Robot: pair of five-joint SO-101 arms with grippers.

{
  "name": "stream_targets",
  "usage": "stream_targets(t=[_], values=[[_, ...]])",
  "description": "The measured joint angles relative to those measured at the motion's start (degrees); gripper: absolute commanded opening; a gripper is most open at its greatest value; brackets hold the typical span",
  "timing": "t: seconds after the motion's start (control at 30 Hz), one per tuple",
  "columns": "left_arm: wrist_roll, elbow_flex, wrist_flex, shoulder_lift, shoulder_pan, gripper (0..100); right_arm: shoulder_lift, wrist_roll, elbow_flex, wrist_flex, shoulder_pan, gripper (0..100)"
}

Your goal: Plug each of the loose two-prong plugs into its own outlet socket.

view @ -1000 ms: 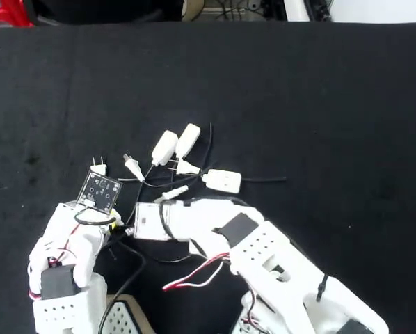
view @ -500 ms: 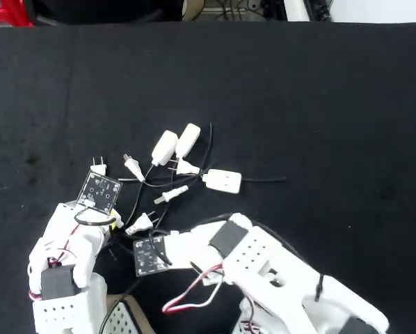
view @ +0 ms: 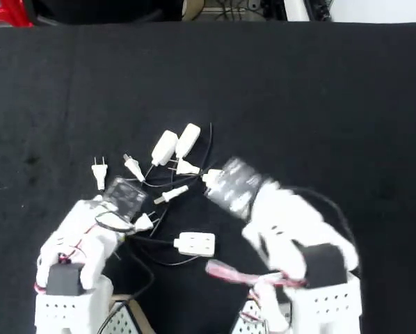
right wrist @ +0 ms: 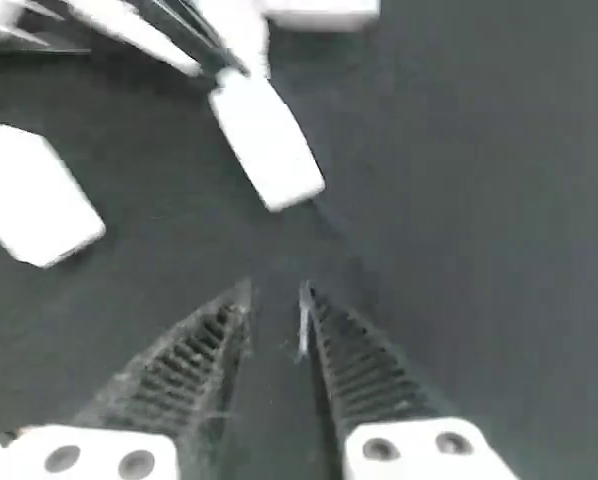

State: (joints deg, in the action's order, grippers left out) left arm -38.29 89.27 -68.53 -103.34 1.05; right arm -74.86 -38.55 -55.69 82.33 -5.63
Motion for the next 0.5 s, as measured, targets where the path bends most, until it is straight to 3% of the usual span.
stream_targets(t=[0.13, 0.3, 0.5], values=[[-3.25, -6.95, 0.00, 4.66, -11.34, 21, 7.30, 5.80, 0.00, -4.48, 10.64, 7.7], [-10.64, -14.95, 0.00, 18.46, -25.32, 21, 16.18, 9.85, 0.00, -10.64, 18.02, 7.7], [-21.36, -24.62, 2.64, 39.56, -32.09, 21, 19.43, 10.46, 0.00, -12.57, 24.79, 7.9]])
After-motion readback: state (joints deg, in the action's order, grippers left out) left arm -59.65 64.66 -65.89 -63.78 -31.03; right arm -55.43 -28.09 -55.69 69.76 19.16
